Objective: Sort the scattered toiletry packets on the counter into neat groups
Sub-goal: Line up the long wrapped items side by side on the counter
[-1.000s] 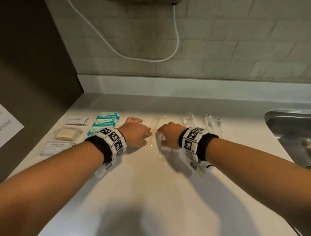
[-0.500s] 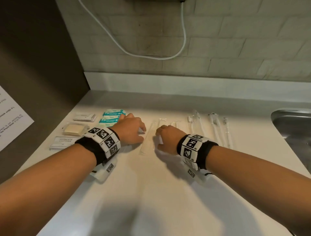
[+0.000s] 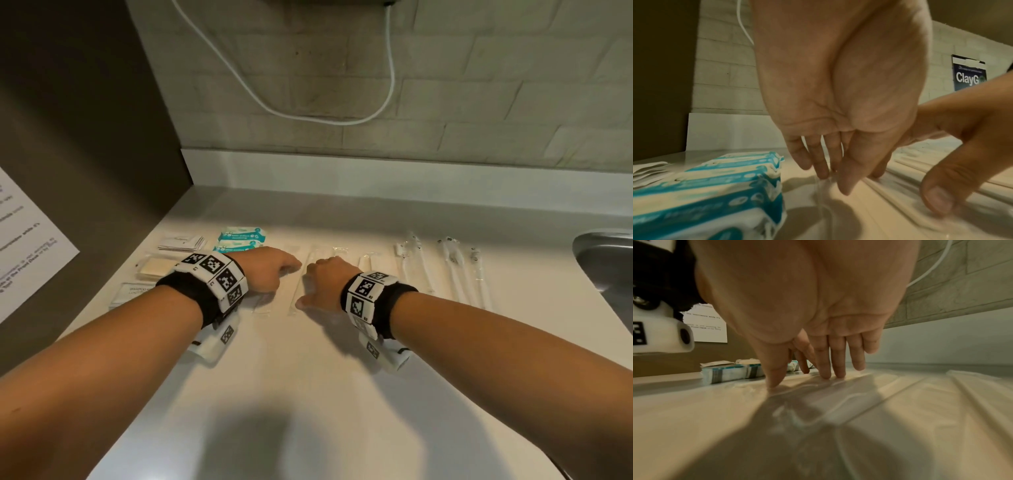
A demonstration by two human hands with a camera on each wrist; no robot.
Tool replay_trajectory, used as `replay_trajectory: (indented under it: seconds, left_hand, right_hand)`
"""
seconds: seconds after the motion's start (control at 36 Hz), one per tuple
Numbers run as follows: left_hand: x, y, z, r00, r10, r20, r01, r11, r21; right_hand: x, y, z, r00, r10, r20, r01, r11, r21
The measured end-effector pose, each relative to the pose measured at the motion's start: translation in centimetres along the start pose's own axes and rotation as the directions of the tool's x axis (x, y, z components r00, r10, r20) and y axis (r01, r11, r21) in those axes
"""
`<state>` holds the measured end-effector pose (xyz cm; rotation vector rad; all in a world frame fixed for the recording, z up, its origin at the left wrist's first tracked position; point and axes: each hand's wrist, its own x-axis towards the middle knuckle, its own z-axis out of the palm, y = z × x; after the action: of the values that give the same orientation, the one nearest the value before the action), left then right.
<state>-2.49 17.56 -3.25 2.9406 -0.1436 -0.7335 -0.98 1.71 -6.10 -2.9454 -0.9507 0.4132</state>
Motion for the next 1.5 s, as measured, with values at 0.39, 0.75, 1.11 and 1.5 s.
replay_trajectory:
  seconds: [0.39, 0.75, 1.11, 1.5]
  left_hand:
    - [1.4, -2.2, 1.3, 0.986, 0.080, -0.147, -0.054, 0.983, 0.173]
    - [1.0, -2.8, 2.1, 0.994, 0.046, -0.100, -0.021, 0.972, 0.232]
    - [1.8, -0.5, 1.8, 0.918, -0.116, -0.380, 0.074, 0.990, -0.123]
    - [3.0, 4.6, 3.2, 0.921, 0.314, -0.231, -0.288, 0.947, 0.140]
  right_hand:
    - [1.2, 0.2, -0.8, 0.999, -0.046, -0.007, 0.046, 0.999, 0.006]
    - [0.0, -0.8, -0.3, 0.997, -0.064, 0.036, 0.065, 0.998, -0.028]
    - [-0.5, -0.2, -0.9, 0.994, -0.021, -0.106, 0.028, 0.997, 0.070]
    - [-5.3, 6.7, -1.5, 0.996, 0.090, -0.023, -0.091, 0.996, -0.018]
